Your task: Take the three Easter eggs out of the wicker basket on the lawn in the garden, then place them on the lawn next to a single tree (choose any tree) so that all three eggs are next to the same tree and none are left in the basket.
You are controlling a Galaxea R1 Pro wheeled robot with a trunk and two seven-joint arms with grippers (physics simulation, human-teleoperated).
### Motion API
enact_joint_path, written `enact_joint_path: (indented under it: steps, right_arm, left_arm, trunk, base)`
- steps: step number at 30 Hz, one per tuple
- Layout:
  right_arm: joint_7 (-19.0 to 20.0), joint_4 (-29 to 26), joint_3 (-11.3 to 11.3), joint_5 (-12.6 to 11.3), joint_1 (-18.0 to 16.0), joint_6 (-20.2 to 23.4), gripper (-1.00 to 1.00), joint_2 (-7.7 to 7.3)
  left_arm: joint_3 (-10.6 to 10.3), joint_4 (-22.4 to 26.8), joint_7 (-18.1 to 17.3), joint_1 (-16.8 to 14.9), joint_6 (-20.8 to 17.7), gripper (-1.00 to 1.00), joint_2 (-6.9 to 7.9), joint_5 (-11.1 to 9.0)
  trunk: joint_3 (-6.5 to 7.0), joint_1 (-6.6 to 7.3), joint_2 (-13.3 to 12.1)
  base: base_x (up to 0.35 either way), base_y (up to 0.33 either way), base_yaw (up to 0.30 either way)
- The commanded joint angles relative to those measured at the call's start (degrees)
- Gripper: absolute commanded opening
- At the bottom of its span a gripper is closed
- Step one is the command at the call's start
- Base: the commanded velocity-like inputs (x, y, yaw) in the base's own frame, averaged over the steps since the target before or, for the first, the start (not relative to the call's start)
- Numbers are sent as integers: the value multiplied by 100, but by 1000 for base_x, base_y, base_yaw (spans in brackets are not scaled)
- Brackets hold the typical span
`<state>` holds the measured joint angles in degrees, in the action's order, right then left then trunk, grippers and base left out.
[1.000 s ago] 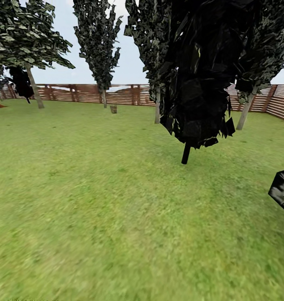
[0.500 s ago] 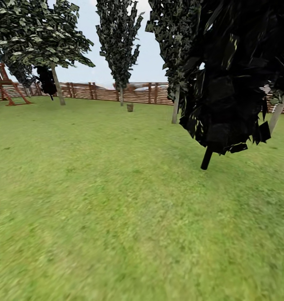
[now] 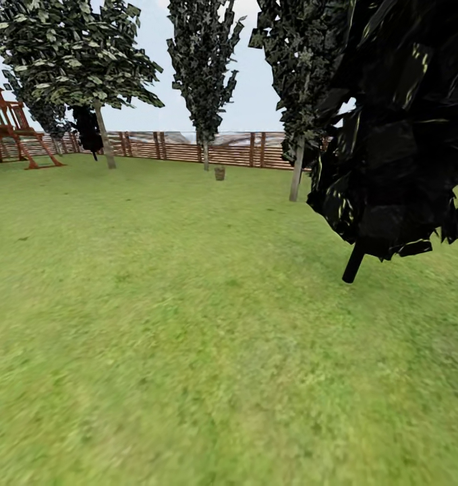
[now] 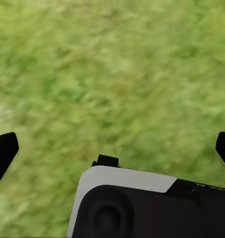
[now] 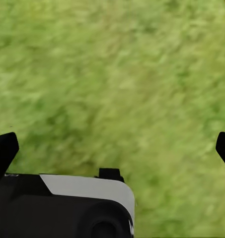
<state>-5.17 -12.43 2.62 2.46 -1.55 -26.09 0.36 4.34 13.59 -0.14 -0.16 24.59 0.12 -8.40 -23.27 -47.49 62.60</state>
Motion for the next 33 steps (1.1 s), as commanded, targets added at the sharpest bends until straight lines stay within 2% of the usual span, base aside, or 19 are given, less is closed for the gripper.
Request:
enact_joint_path:
  steps: [1,18,28,33]
  right_arm:
    - [-54,4,28,26,-3,-10,100,-1]
    - [-54,4,28,26,-3,-10,100,3]
    - [-54,4,28,26,-3,-10,100,3]
    - [-54,4,28,26,-3,-10,100,-1]
  left_arm:
    - [-3,-2,-3,-2,12,100,0,-30]
    - [-3,0,-3,-2,11,100,-3,-30]
    - [-8,1,2,-2,11,100,-3,-30]
    - [-12,1,3,-2,-4,100,-3,-30]
  trunk:
    - [1,-4,3]
    - [138,-4,3]
    - [179,-4,3]
    - [183,-4,3]
  base:
    - [330,139,1]
    - [330,126,4]
    - [332,2,225]
    - [332,-51,74]
